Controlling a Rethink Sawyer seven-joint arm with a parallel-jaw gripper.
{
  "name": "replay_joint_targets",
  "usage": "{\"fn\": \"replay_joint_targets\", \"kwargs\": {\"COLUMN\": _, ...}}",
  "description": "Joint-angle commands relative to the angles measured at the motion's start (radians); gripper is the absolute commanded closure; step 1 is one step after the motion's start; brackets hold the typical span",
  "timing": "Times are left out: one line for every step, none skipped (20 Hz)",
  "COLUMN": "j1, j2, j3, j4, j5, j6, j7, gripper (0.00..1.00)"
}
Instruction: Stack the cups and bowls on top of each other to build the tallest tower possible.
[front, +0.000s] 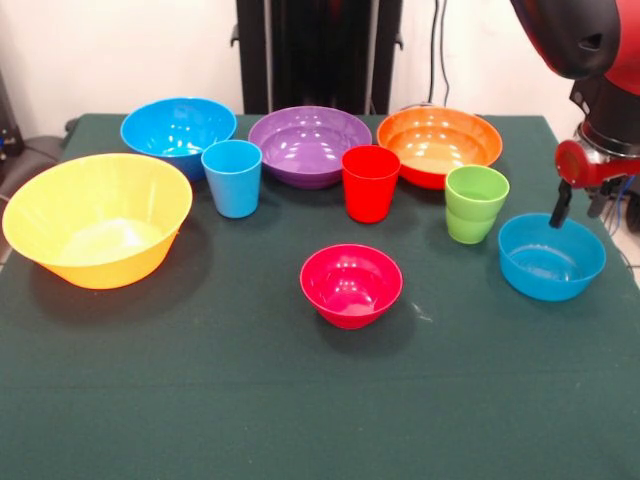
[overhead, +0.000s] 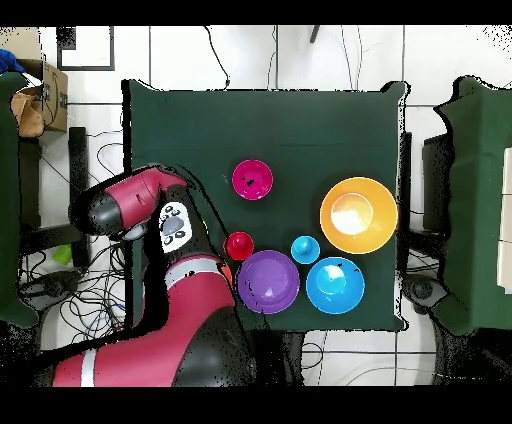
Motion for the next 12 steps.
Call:
{"fn": "replay_joint_targets", "kwargs": {"j1": 0.004, "j2": 0.007, "j3": 0.001, "j4": -0.02, "j5": 0.007, "j6": -0.073, "j7": 0.112, "gripper": 0.0}}
{"fn": "replay_joint_targets", "kwargs": {"j1": 0.004, "j2": 0.005, "j3": 0.001, "j4": -0.015, "j5": 0.006, "j6": -0.078, "j7": 0.113, "gripper": 0.0}}
{"fn": "replay_joint_targets", "kwargs": {"j1": 0.005, "j2": 0.006, "j3": 0.0, "j4": -0.016, "j5": 0.006, "j6": -0.079, "j7": 0.116, "gripper": 0.0}}
{"fn": "replay_joint_targets", "kwargs": {"j1": 0.007, "j2": 0.011, "j3": -0.001, "j4": -0.02, "j5": 0.005, "j6": -0.08, "j7": 0.117, "gripper": 0.0}}
{"fn": "replay_joint_targets", "kwargs": {"j1": 0.01, "j2": 0.021, "j3": -0.005, "j4": -0.032, "j5": 0.002, "j6": -0.084, "j7": 0.121, "gripper": 0.0}}
{"fn": "replay_joint_targets", "kwargs": {"j1": 0.013, "j2": 0.027, "j3": -0.008, "j4": -0.036, "j5": 0.0, "j6": -0.088, "j7": 0.124, "gripper": 0.0}}
{"fn": "replay_joint_targets", "kwargs": {"j1": 0.017, "j2": 0.039, "j3": -0.012, "j4": -0.049, "j5": -0.002, "j6": -0.088, "j7": 0.13, "gripper": 0.0}}
{"fn": "replay_joint_targets", "kwargs": {"j1": 0.02, "j2": 0.047, "j3": -0.013, "j4": -0.062, "j5": -0.002, "j6": -0.084, "j7": 0.13, "gripper": 0.0}}
{"fn": "replay_joint_targets", "kwargs": {"j1": 0.022, "j2": 0.055, "j3": -0.017, "j4": -0.073, "j5": -0.004, "j6": -0.083, "j7": 0.131, "gripper": 0.0}}
{"fn": "replay_joint_targets", "kwargs": {"j1": 0.023, "j2": 0.062, "j3": -0.018, "j4": -0.084, "j5": -0.003, "j6": -0.08, "j7": 0.128, "gripper": 0.0}}
{"fn": "replay_joint_targets", "kwargs": {"j1": 0.026, "j2": 0.072, "j3": -0.021, "j4": -0.094, "j5": -0.006, "j6": -0.083, "j7": 0.13, "gripper": 0.0}}
{"fn": "replay_joint_targets", "kwargs": {"j1": 0.028, "j2": 0.073, "j3": -0.024, "j4": -0.09, "j5": -0.007, "j6": -0.09, "j7": 0.133, "gripper": 0.0}}
